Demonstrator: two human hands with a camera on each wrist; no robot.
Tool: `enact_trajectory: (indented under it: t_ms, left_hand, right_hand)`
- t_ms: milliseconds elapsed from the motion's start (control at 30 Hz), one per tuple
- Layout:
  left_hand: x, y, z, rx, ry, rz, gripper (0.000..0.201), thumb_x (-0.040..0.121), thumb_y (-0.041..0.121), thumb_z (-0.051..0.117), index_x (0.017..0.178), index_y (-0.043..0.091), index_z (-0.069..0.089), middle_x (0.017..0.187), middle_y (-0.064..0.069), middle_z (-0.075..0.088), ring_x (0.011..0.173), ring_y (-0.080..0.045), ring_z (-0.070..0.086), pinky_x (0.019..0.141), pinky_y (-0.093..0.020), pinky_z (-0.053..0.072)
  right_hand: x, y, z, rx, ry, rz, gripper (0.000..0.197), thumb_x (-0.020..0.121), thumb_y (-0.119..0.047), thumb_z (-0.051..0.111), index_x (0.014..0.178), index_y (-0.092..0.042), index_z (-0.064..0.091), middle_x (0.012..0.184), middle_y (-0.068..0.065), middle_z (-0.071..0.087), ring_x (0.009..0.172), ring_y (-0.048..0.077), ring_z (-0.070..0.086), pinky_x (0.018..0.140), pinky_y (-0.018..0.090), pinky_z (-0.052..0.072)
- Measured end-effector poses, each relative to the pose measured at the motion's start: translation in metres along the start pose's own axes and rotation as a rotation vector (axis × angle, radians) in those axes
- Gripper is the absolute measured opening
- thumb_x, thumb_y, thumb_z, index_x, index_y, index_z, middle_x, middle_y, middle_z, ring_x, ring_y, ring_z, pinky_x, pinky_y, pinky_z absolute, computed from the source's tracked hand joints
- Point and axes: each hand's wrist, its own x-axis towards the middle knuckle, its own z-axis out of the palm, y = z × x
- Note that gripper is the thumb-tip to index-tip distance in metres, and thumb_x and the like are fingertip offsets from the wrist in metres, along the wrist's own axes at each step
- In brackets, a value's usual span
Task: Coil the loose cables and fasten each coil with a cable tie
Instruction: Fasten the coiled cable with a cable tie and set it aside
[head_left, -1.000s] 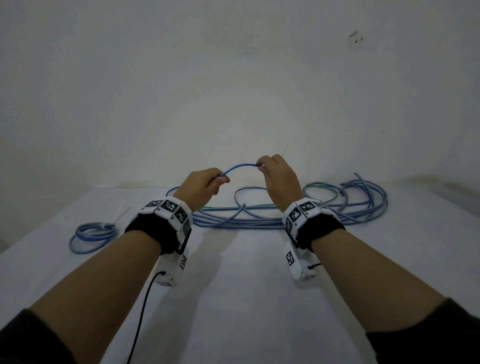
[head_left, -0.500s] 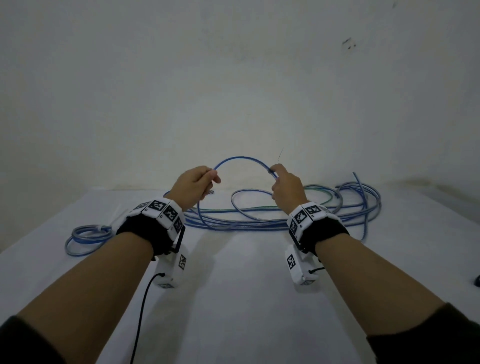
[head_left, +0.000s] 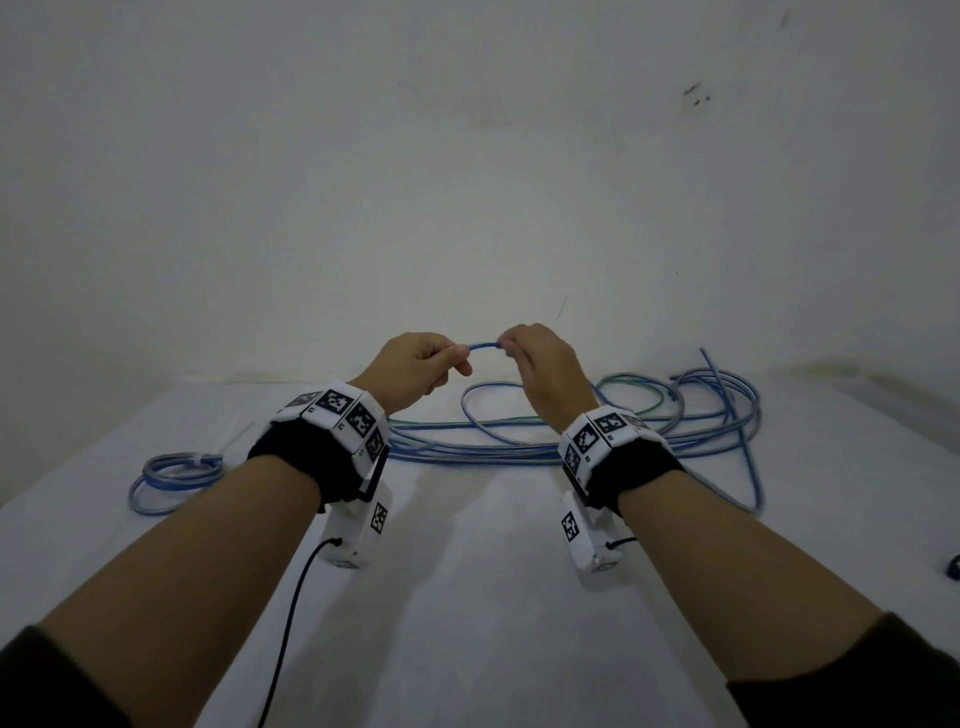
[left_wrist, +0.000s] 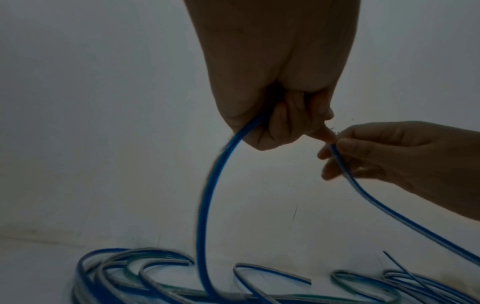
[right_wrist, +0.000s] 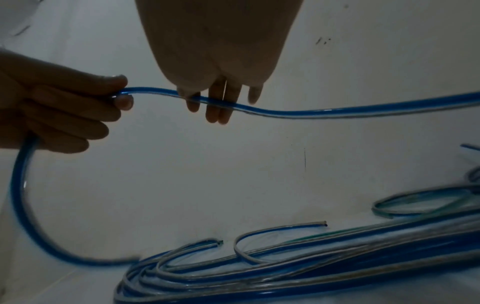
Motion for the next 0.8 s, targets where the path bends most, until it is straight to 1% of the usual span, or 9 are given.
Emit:
enact_trajectory:
  t_ms: [67, 133, 233, 333, 400, 500, 600, 667, 800]
  left_hand:
    - [-0.002, -0.005, 0.0, -0.046, -0.042, -0.037, 0.028, 0.096, 0.028, 0.047, 0.076, 0.017, 0.064, 0.044, 0.01, 0.044, 0.038, -0.002, 0.038, 0.045, -0.014, 0.033]
    - [-0.003, -0.011, 0.001, -0.087, -0.071, -0.072, 0.03, 0.097, 0.028, 0.046, 0.075, 0.015, 0.062, 0.042, 0.011, 0.043, 0.039, -0.003, 0.036, 0.047, -0.018, 0.032]
    - [-0.004, -0.013, 0.0, -0.168, -0.015, -0.103, 0.033, 0.098, 0.027, 0.044, 0.072, 0.013, 0.059, 0.043, 0.011, 0.041, 0.04, -0.003, 0.035, 0.05, -0.022, 0.03]
    - [-0.008, -0.007, -0.003, -0.303, -0.062, -0.15, 0.026, 0.099, 0.023, 0.041, 0.085, 0.01, 0.059, 0.06, 0.001, 0.048, 0.051, -0.007, 0.045, 0.059, -0.022, 0.039]
    - [-0.013, -0.005, -0.003, -0.281, -0.202, -0.162, 0.018, 0.098, 0.018, 0.043, 0.092, 0.013, 0.059, 0.073, -0.001, 0.057, 0.063, -0.007, 0.056, 0.073, -0.024, 0.046]
    - [-0.02, -0.009, -0.002, -0.172, -0.421, -0.168, 0.016, 0.096, 0.013, 0.046, 0.09, 0.019, 0.059, 0.09, 0.003, 0.064, 0.083, 0.0, 0.061, 0.086, -0.024, 0.044]
    - [-0.024, -0.013, -0.001, -0.179, -0.471, -0.213, 0.014, 0.097, 0.019, 0.046, 0.091, 0.021, 0.058, 0.109, 0.004, 0.068, 0.106, -0.008, 0.06, 0.094, -0.027, 0.044]
    - [-0.025, -0.013, 0.0, -0.253, -0.416, -0.217, 0.015, 0.098, 0.019, 0.043, 0.091, 0.02, 0.056, 0.103, 0.003, 0.071, 0.104, -0.012, 0.063, 0.094, -0.031, 0.045]
    - [-0.022, -0.008, -0.001, -0.439, -0.15, -0.169, 0.021, 0.1, 0.02, 0.037, 0.094, 0.014, 0.056, 0.067, 0.002, 0.063, 0.075, -0.018, 0.066, 0.086, -0.038, 0.052]
  right_hand:
    - [0.002, 0.002, -0.003, 0.117, 0.082, 0.083, 0.022, 0.093, -0.007, 0.039, 0.087, -0.003, 0.06, 0.075, 0.009, 0.057, 0.07, 0.021, 0.051, 0.068, 0.032, 0.041]
    - [0.001, 0.002, -0.007, 0.185, 0.089, 0.101, 0.02, 0.095, -0.008, 0.04, 0.089, -0.003, 0.058, 0.075, 0.004, 0.053, 0.07, 0.019, 0.049, 0.067, 0.028, 0.038]
    - [-0.002, -0.004, -0.008, 0.136, -0.071, 0.003, 0.025, 0.094, -0.03, 0.046, 0.105, -0.013, 0.06, 0.086, 0.002, 0.052, 0.077, 0.014, 0.049, 0.072, 0.024, 0.038]
    - [0.001, -0.002, -0.007, 0.069, 0.007, -0.036, 0.027, 0.092, -0.024, 0.043, 0.096, -0.005, 0.063, 0.081, 0.011, 0.052, 0.075, 0.02, 0.049, 0.067, 0.022, 0.032]
    - [0.005, -0.001, -0.009, 0.089, 0.13, 0.035, 0.027, 0.091, -0.017, 0.04, 0.089, -0.001, 0.061, 0.078, 0.014, 0.056, 0.072, 0.021, 0.048, 0.064, 0.021, 0.029]
    - [0.009, -0.001, -0.01, 0.17, 0.219, 0.23, 0.026, 0.095, -0.01, 0.038, 0.084, 0.0, 0.059, 0.069, 0.005, 0.051, 0.066, 0.02, 0.045, 0.062, 0.024, 0.03]
    - [0.013, -0.002, -0.012, 0.189, 0.233, 0.391, 0.027, 0.097, -0.007, 0.036, 0.087, 0.001, 0.059, 0.072, 0.007, 0.052, 0.07, 0.022, 0.047, 0.063, 0.026, 0.032]
    - [0.013, -0.001, -0.014, 0.149, 0.182, 0.427, 0.029, 0.099, -0.009, 0.034, 0.094, 0.002, 0.06, 0.078, 0.011, 0.055, 0.072, 0.021, 0.048, 0.062, 0.024, 0.029]
    - [0.004, 0.0, -0.016, 0.097, 0.03, 0.437, 0.021, 0.099, -0.01, 0.034, 0.112, -0.003, 0.049, 0.078, 0.011, 0.053, 0.062, 0.021, 0.045, 0.057, 0.029, 0.032]
